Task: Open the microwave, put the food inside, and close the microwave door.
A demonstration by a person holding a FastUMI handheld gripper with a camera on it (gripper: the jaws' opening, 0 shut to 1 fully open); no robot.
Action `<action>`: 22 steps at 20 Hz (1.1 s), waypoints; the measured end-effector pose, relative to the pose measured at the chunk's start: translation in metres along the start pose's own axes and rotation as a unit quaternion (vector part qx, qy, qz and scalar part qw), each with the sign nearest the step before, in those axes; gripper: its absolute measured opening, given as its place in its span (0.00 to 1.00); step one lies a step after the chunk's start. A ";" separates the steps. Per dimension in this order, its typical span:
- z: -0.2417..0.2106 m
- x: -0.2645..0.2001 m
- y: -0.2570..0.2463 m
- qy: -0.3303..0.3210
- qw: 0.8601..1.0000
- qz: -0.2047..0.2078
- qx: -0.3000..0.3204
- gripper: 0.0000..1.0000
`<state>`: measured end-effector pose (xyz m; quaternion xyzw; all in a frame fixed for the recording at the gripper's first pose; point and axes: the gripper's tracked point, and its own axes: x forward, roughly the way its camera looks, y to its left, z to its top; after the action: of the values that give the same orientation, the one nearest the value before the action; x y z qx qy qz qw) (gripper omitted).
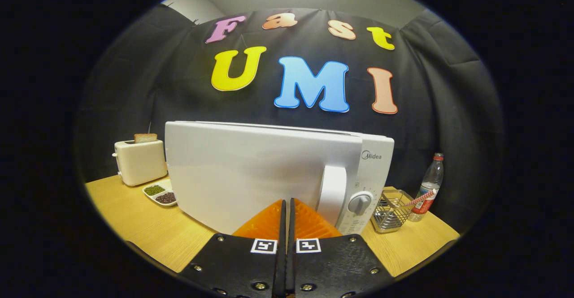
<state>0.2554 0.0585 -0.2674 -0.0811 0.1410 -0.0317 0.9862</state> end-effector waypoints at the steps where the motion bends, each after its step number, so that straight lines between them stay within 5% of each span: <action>1: 0.001 0.007 -0.001 -0.003 1.000 -0.004 -0.006 0.01; 11: 0.004 0.040 -0.004 -0.039 0.997 -0.025 -0.056 0.02; 22: 0.001 0.013 0.000 0.026 0.999 0.013 0.031 0.08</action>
<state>0.2679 0.0574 -0.2695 -0.0476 0.1662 -0.0252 0.9846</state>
